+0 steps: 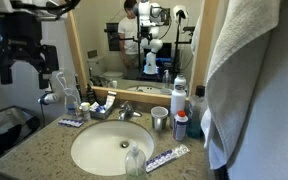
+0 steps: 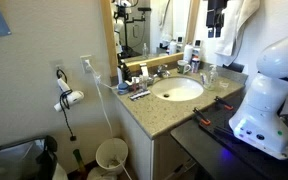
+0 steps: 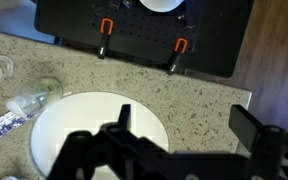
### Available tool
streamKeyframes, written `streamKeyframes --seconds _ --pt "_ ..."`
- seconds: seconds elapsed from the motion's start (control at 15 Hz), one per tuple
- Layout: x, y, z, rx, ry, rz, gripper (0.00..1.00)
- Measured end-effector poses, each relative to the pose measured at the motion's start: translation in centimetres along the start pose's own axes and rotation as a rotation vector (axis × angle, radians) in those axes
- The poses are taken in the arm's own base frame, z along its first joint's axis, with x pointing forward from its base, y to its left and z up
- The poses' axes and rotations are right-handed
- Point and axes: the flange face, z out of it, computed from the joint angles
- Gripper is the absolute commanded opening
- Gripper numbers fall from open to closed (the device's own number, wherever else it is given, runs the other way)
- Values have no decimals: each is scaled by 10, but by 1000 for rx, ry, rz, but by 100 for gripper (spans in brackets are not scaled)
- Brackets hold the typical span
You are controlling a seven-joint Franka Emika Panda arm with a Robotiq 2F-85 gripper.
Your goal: Open the tap faucet then close it.
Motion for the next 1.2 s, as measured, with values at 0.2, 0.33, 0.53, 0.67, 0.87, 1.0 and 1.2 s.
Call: streamKeyframes --seconds 0.2,0.33,0.53,0.67,0.87,1.0,1.2 --pt "0 0 0 0 -1 0 100" --pt "3 1 3 3 -7 0 100" --pt "18 11 12 17 -10 -50 100" --pt "38 25 22 26 4 -87 100" --pt "75 51 42 32 47 -126 100" --pt "102 66 56 32 75 -137 100" --pt "144 79 79 22 95 -127 100"
